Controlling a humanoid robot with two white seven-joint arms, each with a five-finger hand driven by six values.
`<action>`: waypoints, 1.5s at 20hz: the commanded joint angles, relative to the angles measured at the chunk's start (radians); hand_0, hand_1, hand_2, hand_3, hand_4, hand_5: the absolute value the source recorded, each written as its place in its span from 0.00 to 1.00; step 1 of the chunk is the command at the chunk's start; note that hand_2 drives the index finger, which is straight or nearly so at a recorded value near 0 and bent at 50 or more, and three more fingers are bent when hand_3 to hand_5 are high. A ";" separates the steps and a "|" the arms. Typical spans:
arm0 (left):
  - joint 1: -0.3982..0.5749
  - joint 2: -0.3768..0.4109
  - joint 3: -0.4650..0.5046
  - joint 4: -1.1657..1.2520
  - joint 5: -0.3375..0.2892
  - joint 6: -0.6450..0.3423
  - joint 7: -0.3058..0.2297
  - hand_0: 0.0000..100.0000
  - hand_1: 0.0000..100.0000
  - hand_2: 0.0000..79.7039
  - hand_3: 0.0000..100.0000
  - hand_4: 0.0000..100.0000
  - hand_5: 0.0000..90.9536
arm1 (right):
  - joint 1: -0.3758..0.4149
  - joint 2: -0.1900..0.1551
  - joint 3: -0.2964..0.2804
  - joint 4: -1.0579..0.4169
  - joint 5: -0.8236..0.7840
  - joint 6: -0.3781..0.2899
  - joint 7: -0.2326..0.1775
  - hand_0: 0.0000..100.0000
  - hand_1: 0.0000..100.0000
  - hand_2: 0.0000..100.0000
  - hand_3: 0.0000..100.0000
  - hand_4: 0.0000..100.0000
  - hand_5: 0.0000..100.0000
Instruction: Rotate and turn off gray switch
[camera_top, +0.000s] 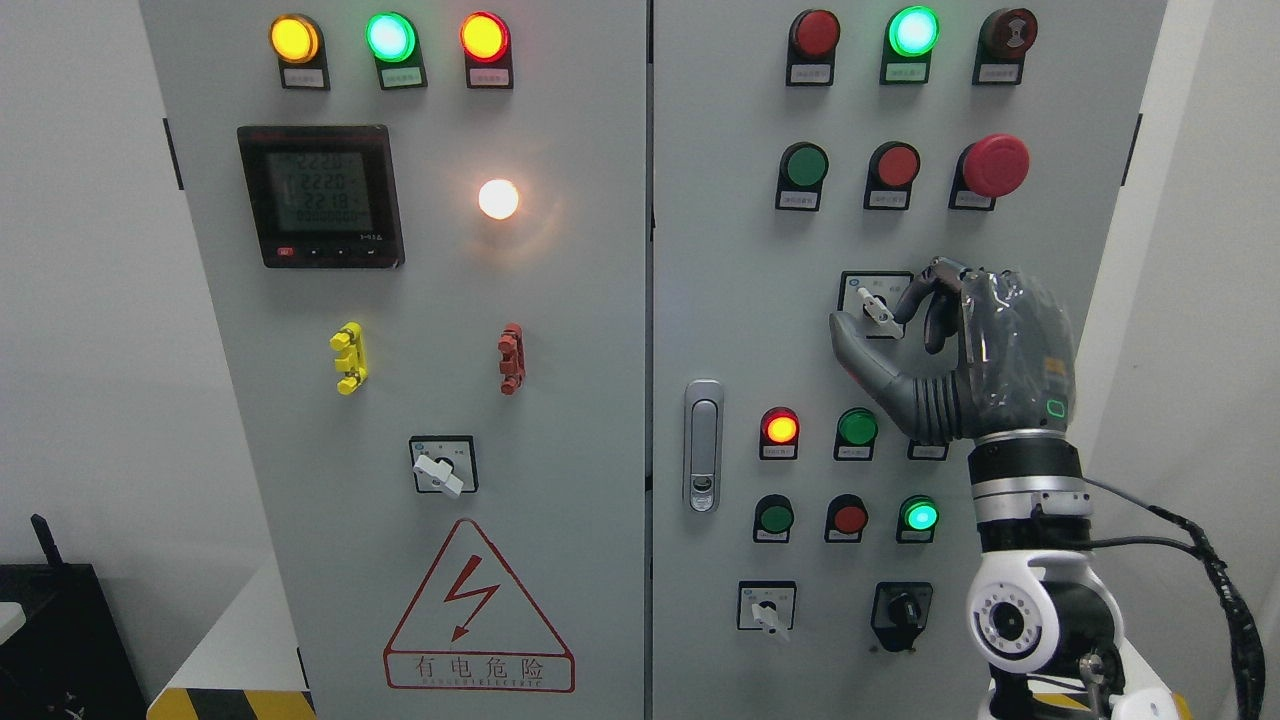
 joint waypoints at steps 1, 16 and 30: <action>0.000 0.000 0.032 0.000 0.000 0.000 0.000 0.12 0.39 0.00 0.00 0.00 0.00 | -0.004 0.009 -0.014 0.013 0.010 -0.001 -0.001 0.13 0.38 0.67 0.97 0.89 1.00; 0.000 0.000 0.032 0.001 0.000 0.000 0.000 0.12 0.39 0.00 0.00 0.00 0.00 | -0.002 0.009 -0.017 0.014 0.013 0.006 -0.002 0.13 0.40 0.67 0.97 0.89 1.00; 0.000 0.000 0.032 0.001 0.000 0.000 0.000 0.12 0.39 0.00 0.00 0.00 0.00 | -0.004 0.009 -0.015 0.014 0.013 0.024 -0.002 0.21 0.40 0.71 0.97 0.90 1.00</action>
